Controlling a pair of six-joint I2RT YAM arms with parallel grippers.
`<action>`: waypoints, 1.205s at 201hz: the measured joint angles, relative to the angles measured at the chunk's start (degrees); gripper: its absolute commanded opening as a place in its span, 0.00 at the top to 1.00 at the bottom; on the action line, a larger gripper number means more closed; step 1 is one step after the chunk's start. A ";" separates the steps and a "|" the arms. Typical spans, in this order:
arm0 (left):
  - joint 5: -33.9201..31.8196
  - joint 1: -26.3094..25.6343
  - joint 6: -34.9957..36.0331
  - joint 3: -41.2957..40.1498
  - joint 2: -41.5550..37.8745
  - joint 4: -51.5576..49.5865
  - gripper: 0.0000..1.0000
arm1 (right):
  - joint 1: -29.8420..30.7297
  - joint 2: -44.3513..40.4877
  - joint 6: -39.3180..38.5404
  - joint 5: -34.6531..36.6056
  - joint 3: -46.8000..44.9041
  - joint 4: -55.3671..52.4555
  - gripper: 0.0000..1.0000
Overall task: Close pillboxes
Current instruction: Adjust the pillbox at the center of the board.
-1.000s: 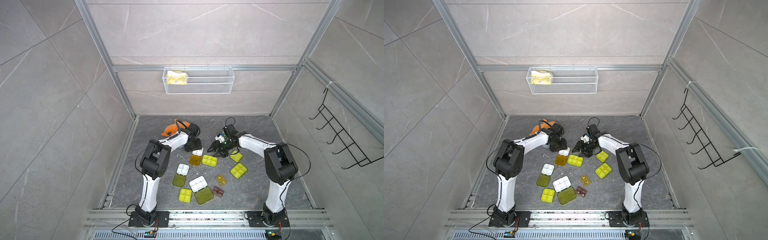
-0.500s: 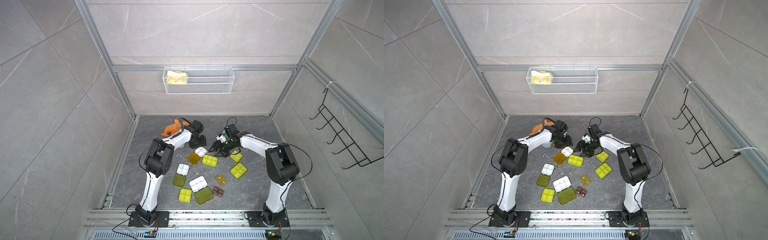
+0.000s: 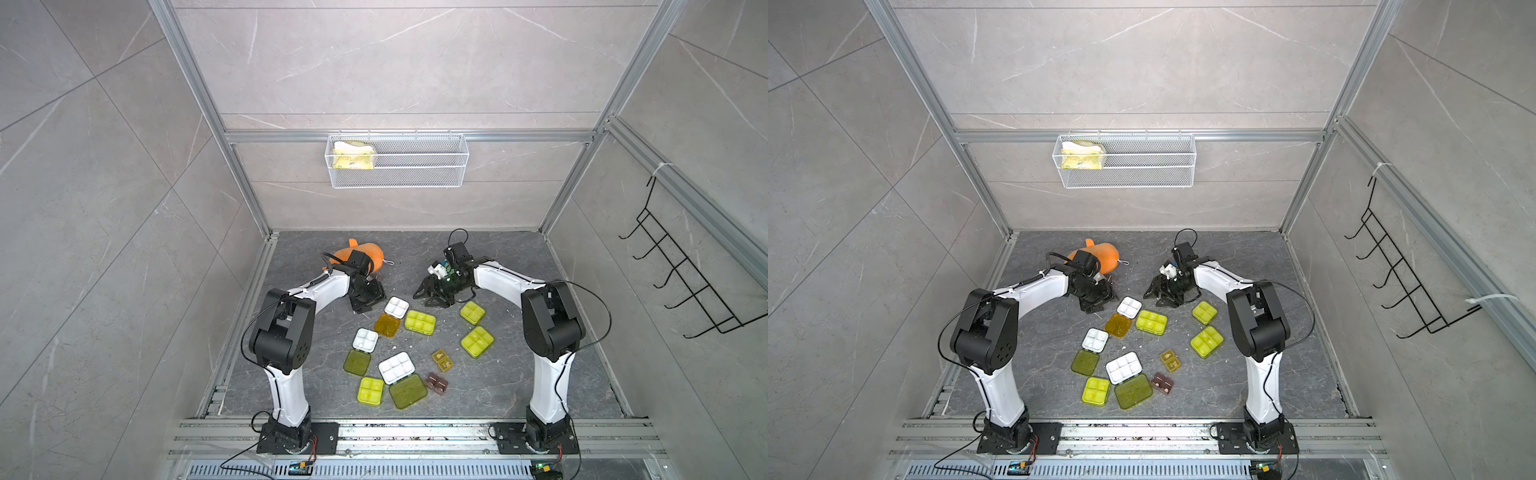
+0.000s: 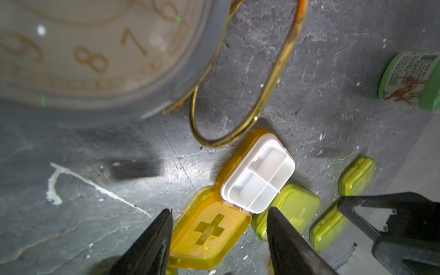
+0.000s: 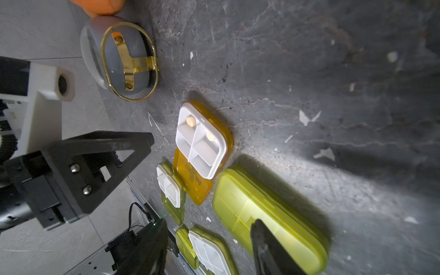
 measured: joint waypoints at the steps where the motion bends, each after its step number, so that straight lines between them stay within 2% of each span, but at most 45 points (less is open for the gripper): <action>1: 0.02 -0.02 -0.04 -0.04 -0.02 0.02 0.35 | 0.00 0.02 -0.02 0.00 0.04 0.00 0.42; 46: 1.38 -0.68 -1.29 -1.09 -0.11 1.01 0.35 | 0.90 1.84 -1.77 -0.04 3.21 -1.73 0.43; 114: 1.92 -0.68 -2.51 -5.92 -0.15 2.01 0.35 | 3.08 1.88 -2.56 -0.24 3.23 -2.38 0.43; 178: 3.17 -0.59 -3.21 -6.64 -0.35 4.35 0.35 | 3.67 1.92 -2.56 -0.39 3.15 -2.62 0.44; 242: 4.55 -0.68 -3.06 1.40 5.62 4.39 0.35 | 3.65 1.90 -2.58 -0.33 0.07 -2.60 0.44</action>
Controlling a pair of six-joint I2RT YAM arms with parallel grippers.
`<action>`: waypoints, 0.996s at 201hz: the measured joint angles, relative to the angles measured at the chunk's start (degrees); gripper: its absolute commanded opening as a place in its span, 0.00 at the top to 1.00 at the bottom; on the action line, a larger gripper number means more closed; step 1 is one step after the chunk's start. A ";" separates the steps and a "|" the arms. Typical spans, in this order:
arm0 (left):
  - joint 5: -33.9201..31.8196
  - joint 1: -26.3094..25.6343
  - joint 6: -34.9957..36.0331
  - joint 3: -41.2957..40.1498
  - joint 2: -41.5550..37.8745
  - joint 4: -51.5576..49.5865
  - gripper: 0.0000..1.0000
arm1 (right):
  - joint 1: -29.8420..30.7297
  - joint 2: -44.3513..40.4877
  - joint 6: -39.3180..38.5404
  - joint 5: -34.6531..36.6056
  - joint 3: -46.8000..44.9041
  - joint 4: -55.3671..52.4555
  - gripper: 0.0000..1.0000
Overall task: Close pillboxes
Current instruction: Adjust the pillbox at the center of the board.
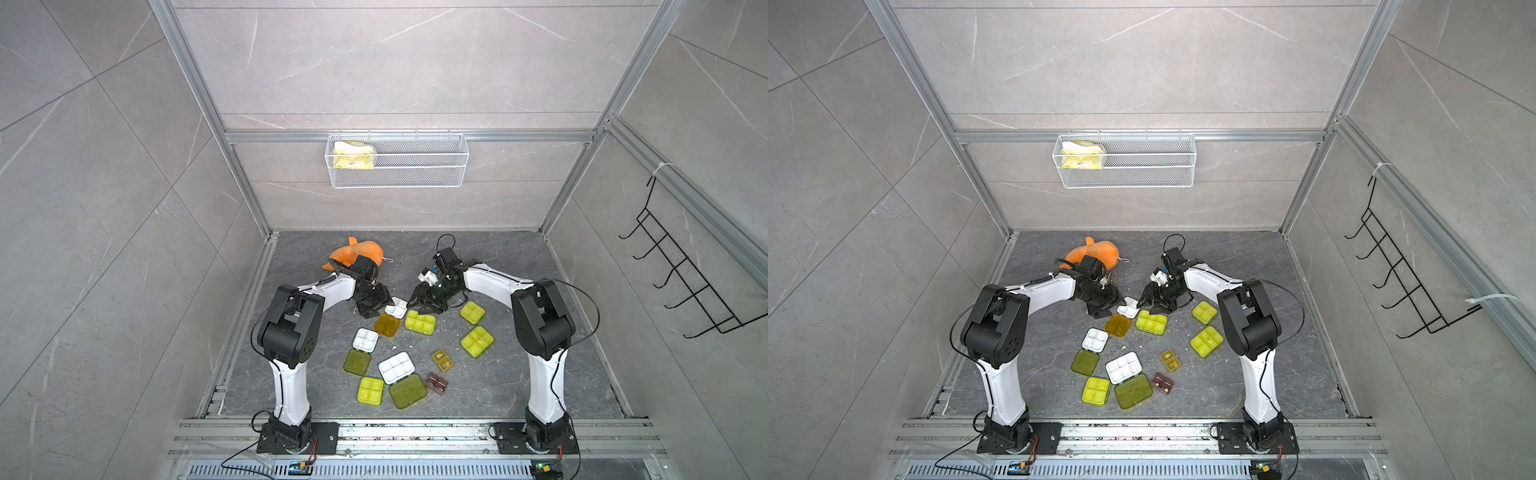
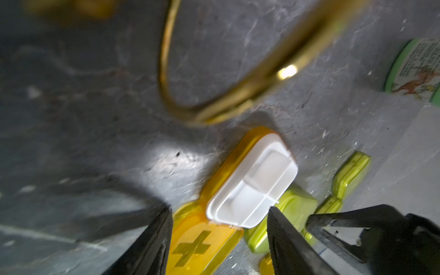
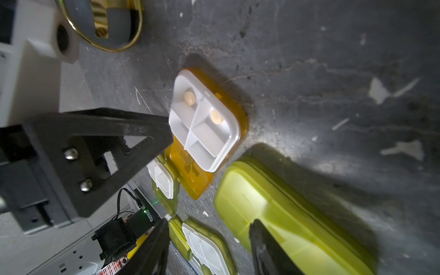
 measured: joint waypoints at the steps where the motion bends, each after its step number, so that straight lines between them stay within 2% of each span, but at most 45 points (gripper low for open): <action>1: 0.02 0.00 0.02 0.13 0.13 0.00 0.35 | 0.02 0.00 0.00 0.00 -0.04 -0.02 0.44; 63: 2.34 -0.02 0.31 8.85 6.58 -0.09 0.35 | -1.01 -3.43 -0.42 1.09 -3.63 0.00 0.44; 143: 5.18 -1.57 0.35 17.53 12.02 -0.50 0.34 | -1.95 -4.50 -0.85 1.86 -3.72 -0.11 0.44; 200: 6.16 -2.78 0.35 18.78 13.64 -0.52 0.34 | -1.95 -4.66 -1.27 2.62 -3.69 -0.81 0.44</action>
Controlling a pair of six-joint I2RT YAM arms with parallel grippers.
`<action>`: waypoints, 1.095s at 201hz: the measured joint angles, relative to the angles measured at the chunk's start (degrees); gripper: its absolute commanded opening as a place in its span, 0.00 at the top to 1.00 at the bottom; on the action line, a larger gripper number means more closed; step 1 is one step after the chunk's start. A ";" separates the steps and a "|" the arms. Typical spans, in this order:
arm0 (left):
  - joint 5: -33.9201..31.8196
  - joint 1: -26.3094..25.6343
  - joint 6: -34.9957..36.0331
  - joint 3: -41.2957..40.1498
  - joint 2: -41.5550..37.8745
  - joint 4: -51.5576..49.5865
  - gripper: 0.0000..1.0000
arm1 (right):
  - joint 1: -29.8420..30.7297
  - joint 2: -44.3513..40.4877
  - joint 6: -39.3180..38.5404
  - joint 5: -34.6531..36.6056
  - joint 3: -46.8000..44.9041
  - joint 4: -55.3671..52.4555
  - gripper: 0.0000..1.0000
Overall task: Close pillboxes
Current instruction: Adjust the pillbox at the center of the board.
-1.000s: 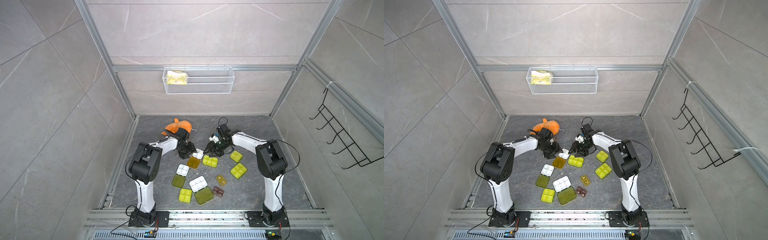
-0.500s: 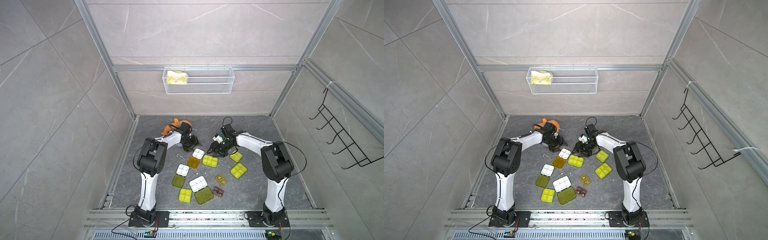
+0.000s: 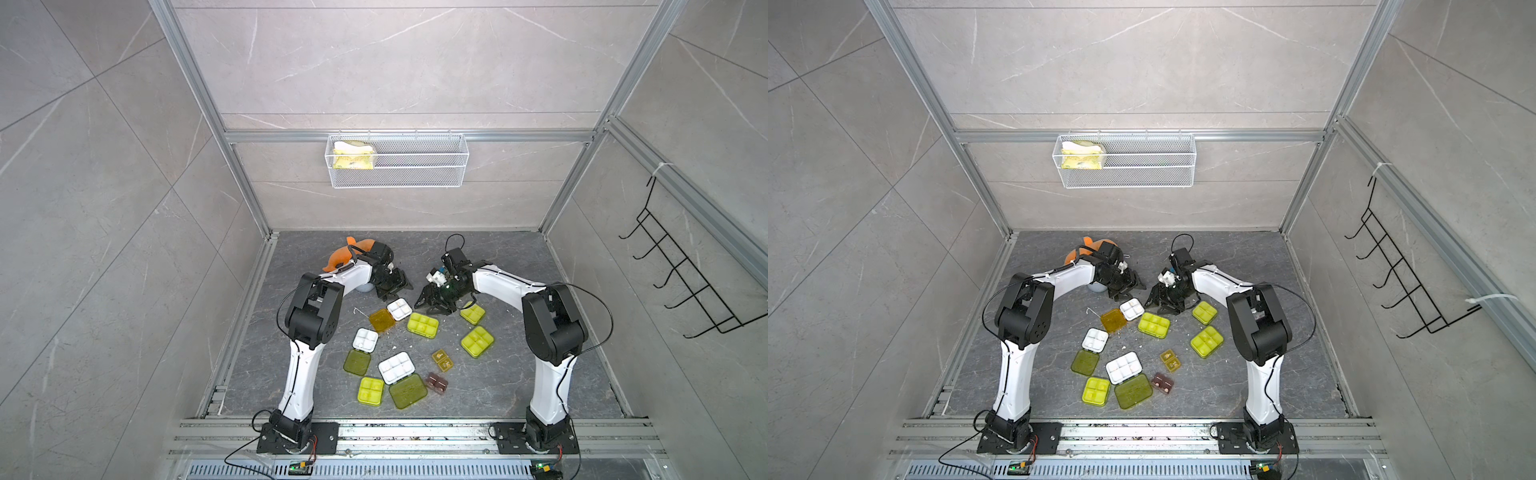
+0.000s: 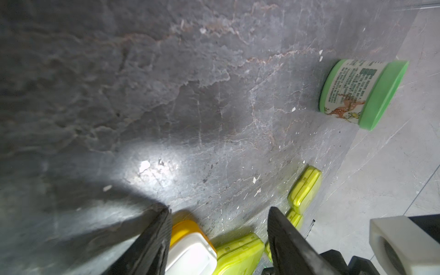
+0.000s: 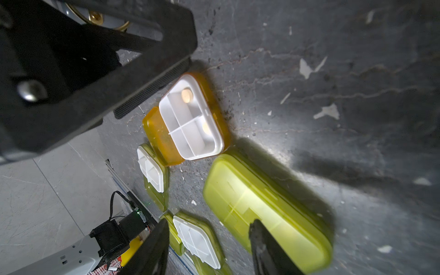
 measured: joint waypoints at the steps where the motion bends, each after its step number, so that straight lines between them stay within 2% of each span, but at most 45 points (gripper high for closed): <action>1: -0.02 0.00 0.00 0.00 0.00 0.00 0.34 | 0.02 0.00 0.00 0.02 0.00 -0.02 0.44; 66: -1.33 0.90 2.58 0.22 -1.60 -5.35 0.33 | 0.00 0.02 -3.21 0.87 3.13 -1.62 0.43; 101: -2.95 1.95 3.21 -1.81 -8.07 -6.60 0.32 | 0.02 0.52 -6.27 0.55 7.45 -3.06 0.42; 138: -4.22 2.29 3.19 -7.56 -17.25 -6.45 0.25 | 0.07 2.16 -9.33 -0.15 11.54 -4.09 0.42; 182: -4.52 2.84 2.60 -16.55 -23.37 -4.52 0.16 | 0.35 3.52 -12.33 -0.96 13.92 -6.78 0.40; 189: -4.24 3.13 2.21 -18.47 -24.22 -3.78 0.13 | 0.35 3.58 -12.68 -1.01 14.05 -6.86 0.39; 200: -3.39 3.91 1.62 -21.53 -25.62 -2.23 0.01 | 0.39 3.65 -13.03 -1.22 14.10 -6.97 0.38; 220: -1.92 5.73 0.20 -26.86 -27.93 0.76 0.00 | 0.50 3.74 -13.25 -1.57 14.10 -6.97 0.37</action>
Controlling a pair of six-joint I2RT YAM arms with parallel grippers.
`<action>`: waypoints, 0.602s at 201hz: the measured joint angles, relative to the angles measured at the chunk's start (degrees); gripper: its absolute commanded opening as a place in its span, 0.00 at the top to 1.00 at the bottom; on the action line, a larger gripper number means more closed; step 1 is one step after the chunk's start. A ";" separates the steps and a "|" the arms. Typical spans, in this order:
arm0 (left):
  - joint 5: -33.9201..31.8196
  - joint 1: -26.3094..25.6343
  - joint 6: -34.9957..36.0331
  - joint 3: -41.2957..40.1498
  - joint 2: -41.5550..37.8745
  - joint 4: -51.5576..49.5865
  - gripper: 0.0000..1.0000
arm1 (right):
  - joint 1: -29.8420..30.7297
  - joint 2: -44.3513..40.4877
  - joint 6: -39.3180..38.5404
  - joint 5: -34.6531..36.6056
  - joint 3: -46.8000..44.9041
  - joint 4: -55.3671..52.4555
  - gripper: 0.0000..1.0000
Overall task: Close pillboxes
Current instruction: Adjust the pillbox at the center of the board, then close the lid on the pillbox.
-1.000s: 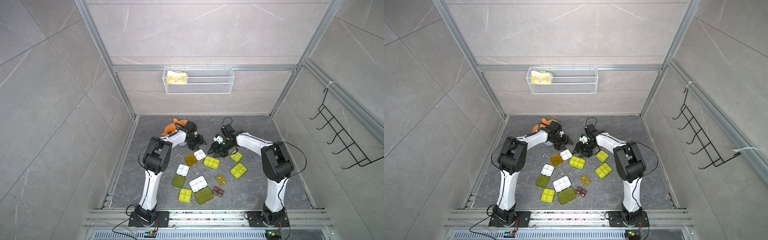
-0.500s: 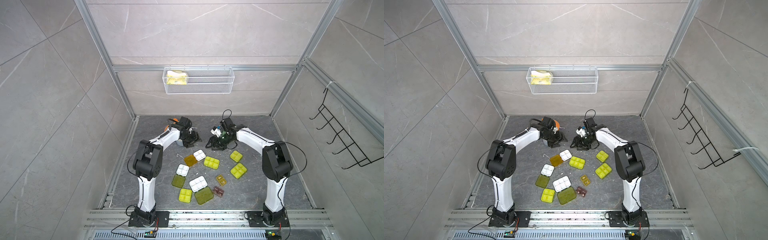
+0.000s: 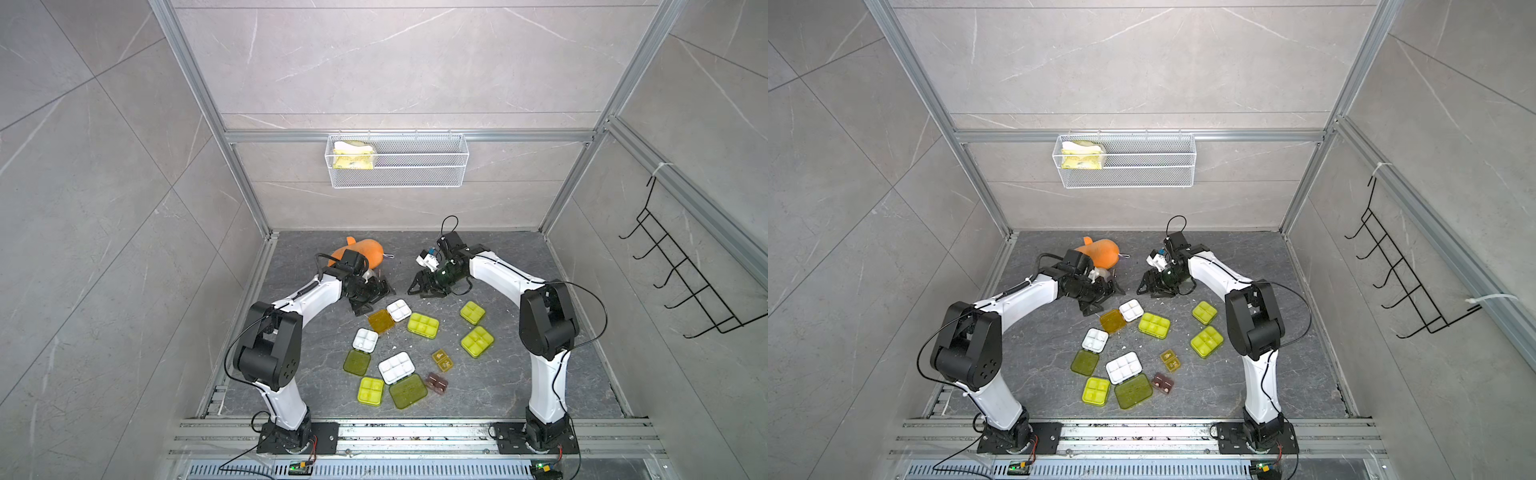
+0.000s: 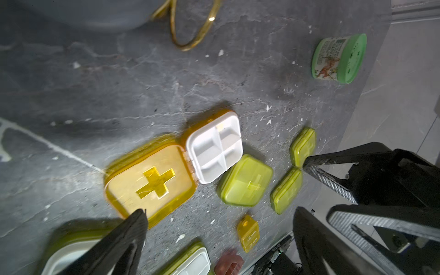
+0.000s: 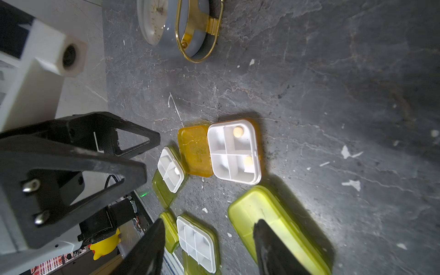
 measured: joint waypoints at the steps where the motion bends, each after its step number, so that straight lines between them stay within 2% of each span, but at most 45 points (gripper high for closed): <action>1: 0.07 0.07 -0.09 -0.17 -0.07 0.11 0.00 | 0.00 0.02 -0.02 -0.02 0.00 0.00 0.37; 50: 3.48 1.49 -0.83 -5.44 -0.96 5.97 0.01 | 0.55 1.44 -0.79 -0.07 1.62 -0.39 0.36; 121: 5.92 1.62 0.63 -6.58 -0.96 8.90 0.04 | 0.57 2.97 -2.01 0.22 2.60 -2.54 0.37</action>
